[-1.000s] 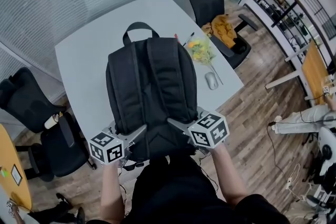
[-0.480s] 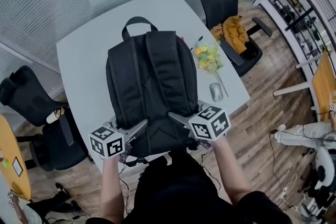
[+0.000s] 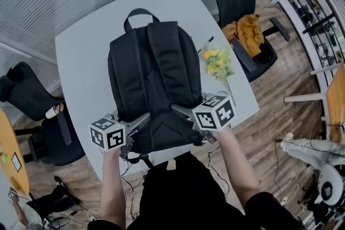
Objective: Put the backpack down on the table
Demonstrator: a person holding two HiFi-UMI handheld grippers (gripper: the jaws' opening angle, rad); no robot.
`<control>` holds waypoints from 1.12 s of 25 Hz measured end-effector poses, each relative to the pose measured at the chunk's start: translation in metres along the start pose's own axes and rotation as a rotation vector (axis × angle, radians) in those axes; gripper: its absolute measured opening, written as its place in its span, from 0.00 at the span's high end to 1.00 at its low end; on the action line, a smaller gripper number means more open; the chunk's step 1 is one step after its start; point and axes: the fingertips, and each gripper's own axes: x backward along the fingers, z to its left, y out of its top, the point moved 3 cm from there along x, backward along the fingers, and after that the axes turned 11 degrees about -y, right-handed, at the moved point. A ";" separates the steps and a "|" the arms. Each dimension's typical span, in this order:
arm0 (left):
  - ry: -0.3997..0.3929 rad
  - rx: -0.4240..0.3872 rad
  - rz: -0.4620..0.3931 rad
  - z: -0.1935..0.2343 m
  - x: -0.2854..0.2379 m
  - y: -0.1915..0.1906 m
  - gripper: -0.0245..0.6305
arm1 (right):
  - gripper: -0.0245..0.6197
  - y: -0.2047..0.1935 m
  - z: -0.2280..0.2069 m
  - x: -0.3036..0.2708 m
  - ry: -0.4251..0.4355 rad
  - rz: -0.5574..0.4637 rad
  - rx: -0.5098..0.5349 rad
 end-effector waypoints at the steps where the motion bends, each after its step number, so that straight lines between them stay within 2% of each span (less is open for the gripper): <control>1: 0.005 0.007 -0.001 0.004 -0.003 0.003 0.60 | 0.62 0.003 -0.005 -0.003 0.007 0.006 -0.002; 10: 0.051 0.072 -0.015 0.041 -0.024 0.019 0.62 | 0.62 0.025 -0.039 -0.035 0.047 0.058 -0.020; 28: 0.058 0.160 0.039 0.104 -0.066 0.031 0.64 | 0.63 0.040 -0.090 -0.080 0.015 0.099 -0.064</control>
